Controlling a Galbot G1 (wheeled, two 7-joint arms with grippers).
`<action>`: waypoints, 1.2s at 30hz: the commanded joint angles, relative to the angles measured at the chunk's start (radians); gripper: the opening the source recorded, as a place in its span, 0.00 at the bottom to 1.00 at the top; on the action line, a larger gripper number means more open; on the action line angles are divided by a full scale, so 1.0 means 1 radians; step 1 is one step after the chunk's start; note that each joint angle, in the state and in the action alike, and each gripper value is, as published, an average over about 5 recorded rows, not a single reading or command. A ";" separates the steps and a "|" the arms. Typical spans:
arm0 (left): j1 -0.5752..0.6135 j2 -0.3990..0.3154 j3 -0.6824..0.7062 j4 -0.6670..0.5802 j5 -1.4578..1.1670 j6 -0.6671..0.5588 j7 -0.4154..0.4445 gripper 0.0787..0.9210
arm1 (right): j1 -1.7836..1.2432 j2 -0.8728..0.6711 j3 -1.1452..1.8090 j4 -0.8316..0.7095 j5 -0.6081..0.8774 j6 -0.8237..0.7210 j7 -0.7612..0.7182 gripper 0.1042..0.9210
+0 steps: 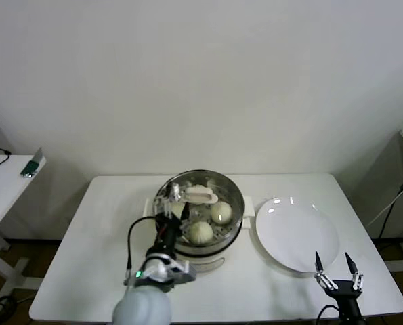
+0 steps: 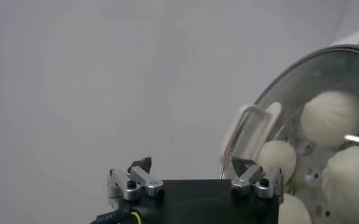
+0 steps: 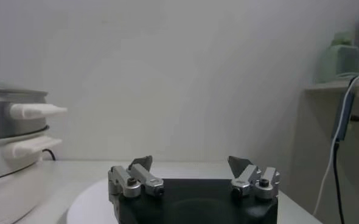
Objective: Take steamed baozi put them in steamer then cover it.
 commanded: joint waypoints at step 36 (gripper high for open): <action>0.362 0.036 -0.474 0.375 -1.195 -0.889 -0.087 0.88 | 0.037 -0.008 -0.064 -0.096 0.016 0.042 -0.033 0.88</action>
